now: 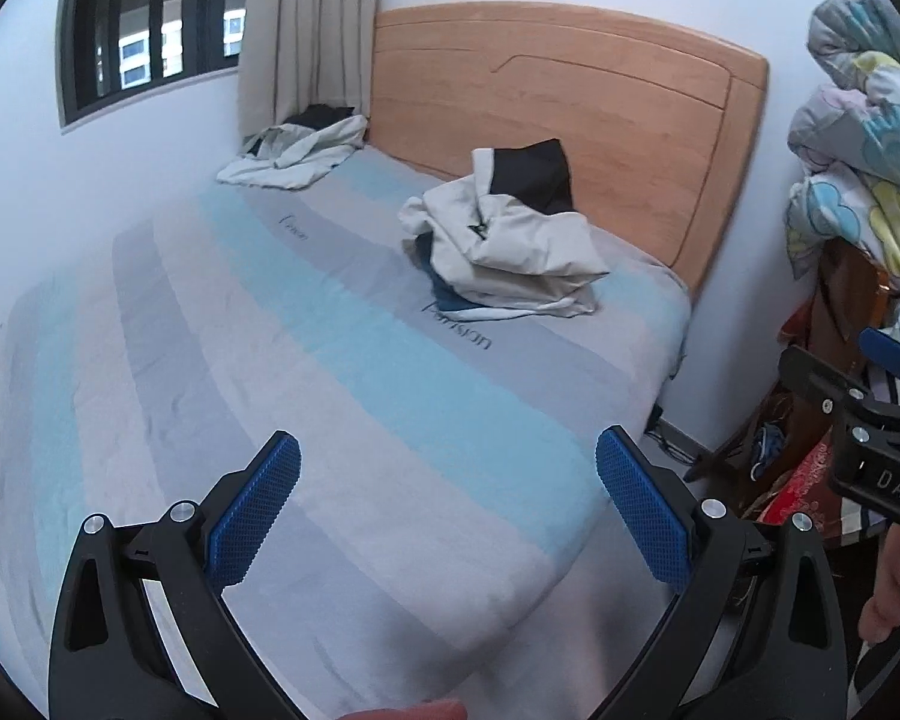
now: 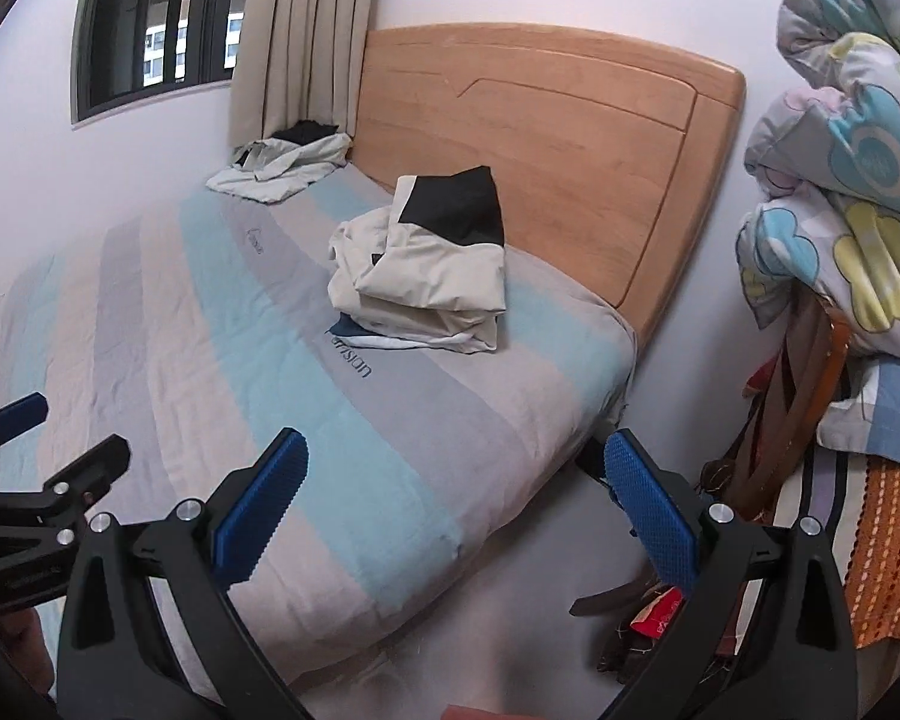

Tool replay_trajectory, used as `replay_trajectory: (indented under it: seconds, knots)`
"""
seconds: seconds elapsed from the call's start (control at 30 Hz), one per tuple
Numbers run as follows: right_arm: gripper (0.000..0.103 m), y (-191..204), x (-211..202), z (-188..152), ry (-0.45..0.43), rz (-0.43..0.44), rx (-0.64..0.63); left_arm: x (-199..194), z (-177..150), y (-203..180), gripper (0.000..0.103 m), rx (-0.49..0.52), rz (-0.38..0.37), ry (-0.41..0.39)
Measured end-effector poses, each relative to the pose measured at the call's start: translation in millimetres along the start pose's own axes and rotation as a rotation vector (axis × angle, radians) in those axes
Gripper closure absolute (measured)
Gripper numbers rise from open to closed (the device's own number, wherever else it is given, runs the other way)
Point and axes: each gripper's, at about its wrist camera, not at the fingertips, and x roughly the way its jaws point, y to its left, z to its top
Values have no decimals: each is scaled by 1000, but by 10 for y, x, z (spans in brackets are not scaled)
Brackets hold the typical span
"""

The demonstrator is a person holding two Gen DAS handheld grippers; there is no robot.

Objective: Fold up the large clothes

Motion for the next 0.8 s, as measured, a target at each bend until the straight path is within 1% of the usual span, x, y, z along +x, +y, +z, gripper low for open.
replay_trajectory:
  seconds: [0.03, 0.13, 0.2, 0.3, 0.43, 0.57, 0.8]
  knots:
    - [7, -32, -12, -38, -1, -4, 18, -22, -24, -22, 6, 11, -7, -12]
    - [7, -93, -52, -114, -4, -53, 42, -80, -83, -38, 6, 32, -4, -26]
    - [7, -123, -112, -152, -12, -47, 55, -105, -118, -30, 6, 39, 7, -20]
    - [7, -148, -185, -174, -12, -27, 75, -156, -136, -8, 6, 45, 4, -28]
    - [7, -126, -263, -188, -17, -28, 74, -190, -138, 3, 6, 45, -3, -26]
    - [7, -119, -292, -178, -17, -27, 77, -200, -130, -27, 6, 66, 16, -27]
    - [7, -127, -294, -177, -8, -15, 85, -228, -138, -63, 6, 86, 12, -31]
